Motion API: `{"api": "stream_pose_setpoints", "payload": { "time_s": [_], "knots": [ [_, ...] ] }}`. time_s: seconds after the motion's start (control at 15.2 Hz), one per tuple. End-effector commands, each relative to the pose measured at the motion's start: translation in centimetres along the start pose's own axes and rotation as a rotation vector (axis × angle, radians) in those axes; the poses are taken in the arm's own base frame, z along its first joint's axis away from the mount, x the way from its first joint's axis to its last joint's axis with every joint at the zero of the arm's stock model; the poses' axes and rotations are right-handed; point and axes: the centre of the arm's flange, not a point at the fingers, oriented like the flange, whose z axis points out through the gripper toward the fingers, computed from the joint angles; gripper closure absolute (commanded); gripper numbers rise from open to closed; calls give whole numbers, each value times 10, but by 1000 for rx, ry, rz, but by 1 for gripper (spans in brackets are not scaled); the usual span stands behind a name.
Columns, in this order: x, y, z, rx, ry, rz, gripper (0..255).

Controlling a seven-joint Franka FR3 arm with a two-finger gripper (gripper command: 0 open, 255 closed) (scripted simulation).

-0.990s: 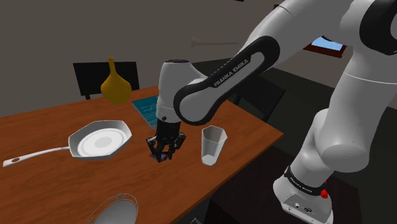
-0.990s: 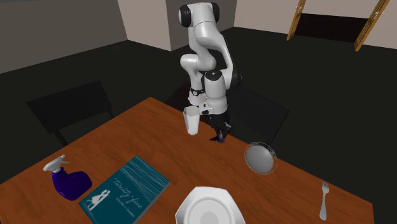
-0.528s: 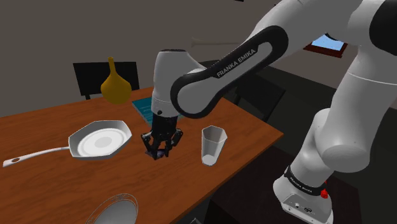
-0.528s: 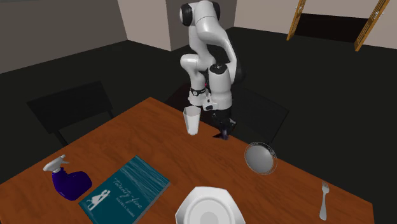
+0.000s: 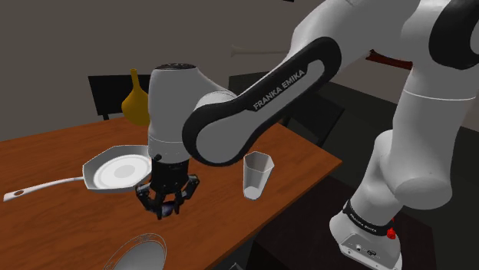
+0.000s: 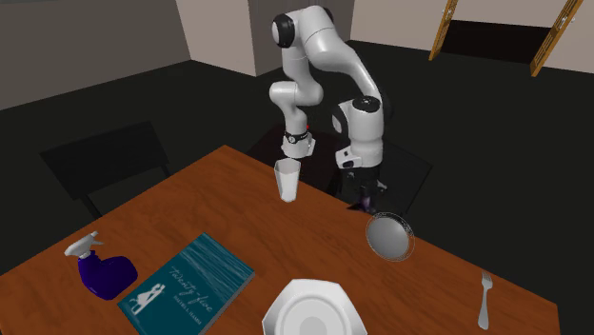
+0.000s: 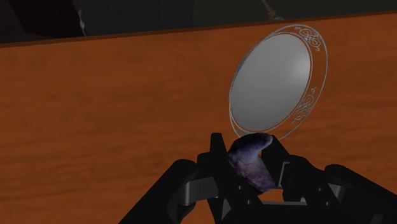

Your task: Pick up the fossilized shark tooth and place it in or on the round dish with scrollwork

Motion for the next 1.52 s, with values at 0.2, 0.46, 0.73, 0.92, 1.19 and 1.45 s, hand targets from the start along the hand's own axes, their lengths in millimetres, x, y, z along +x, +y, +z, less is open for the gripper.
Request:
{"api": "stream_pose_setpoints", "payload": {
  "time_s": [0.2, 0.46, 0.73, 0.92, 1.19, 1.45],
  "knots": [
    [-36, -58, 8, 0, 0, 2, 255],
    [-64, -103, 14, 0, 0, 2, 255],
    [-62, -99, 35, 0, 0, 2, 255],
    [-60, -97, 50, 0, 0, 2, 255],
    [-59, -93, 71, 0, 0, 2, 255],
    [-57, -90, 92, 0, 0, 2, 255]
  ]
}}
